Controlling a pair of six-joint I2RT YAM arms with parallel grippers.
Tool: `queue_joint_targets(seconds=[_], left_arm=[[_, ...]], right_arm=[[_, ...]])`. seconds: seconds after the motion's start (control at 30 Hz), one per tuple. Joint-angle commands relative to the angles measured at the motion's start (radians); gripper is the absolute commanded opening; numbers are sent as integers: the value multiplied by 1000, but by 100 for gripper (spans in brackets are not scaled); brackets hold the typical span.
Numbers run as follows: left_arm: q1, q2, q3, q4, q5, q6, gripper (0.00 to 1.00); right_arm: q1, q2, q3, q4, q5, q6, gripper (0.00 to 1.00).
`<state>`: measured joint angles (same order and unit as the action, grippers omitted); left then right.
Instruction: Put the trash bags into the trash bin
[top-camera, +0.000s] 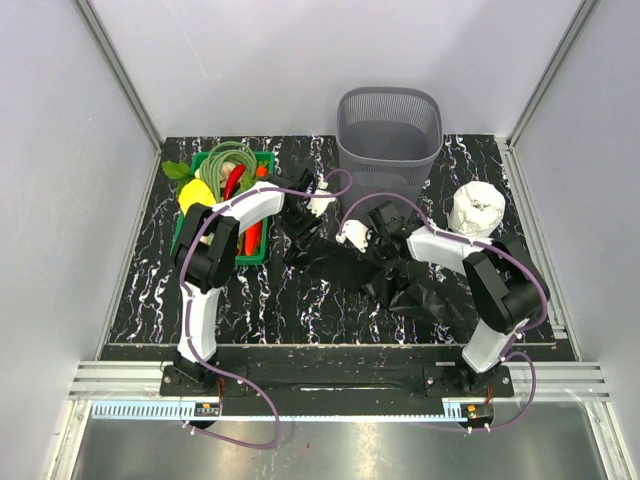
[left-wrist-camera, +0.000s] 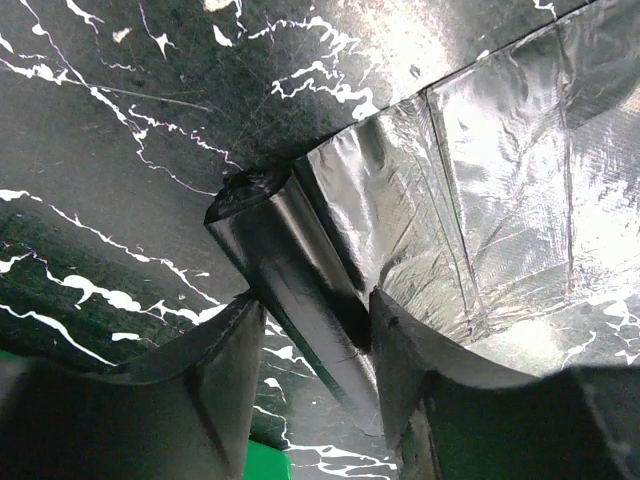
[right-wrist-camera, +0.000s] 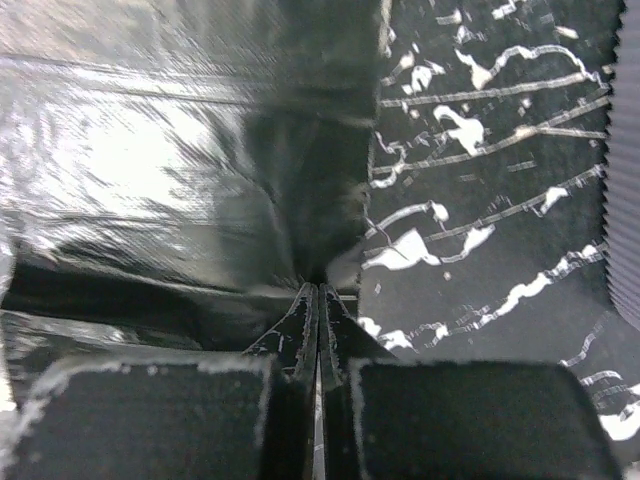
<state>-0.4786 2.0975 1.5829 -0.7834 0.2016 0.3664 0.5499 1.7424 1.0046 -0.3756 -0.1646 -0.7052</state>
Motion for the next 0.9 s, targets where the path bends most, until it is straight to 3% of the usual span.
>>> queue_joint_targets(seconds=[0.0,0.1,0.2,0.4,0.5,0.6,0.73,0.87], left_arm=[[1,6,43,-4,19,5,48],[1,9,38,-4,30,5,45],[1,13,40,-8,32,6,35],[18,-1,28,-13,76,8,24],[31,-27,19,-16,131,5,18],[41,-53,15,-16,162,-14,5],[47,-93,9,-11,203,-29,6],[49,-100,5,-4,222,-41,8]], right_arm=[[-7,2,-107,-66,192,-65,0],[-8,-12,-119,-85,252,-82,0],[-7,-9,-124,-103,296,-99,0],[-7,-61,-97,-111,301,-77,0],[-7,-92,-6,-184,235,-27,0],[-7,-121,101,-258,104,24,4],[-7,-84,264,-356,-76,105,15],[1,5,341,-323,-184,150,18]])
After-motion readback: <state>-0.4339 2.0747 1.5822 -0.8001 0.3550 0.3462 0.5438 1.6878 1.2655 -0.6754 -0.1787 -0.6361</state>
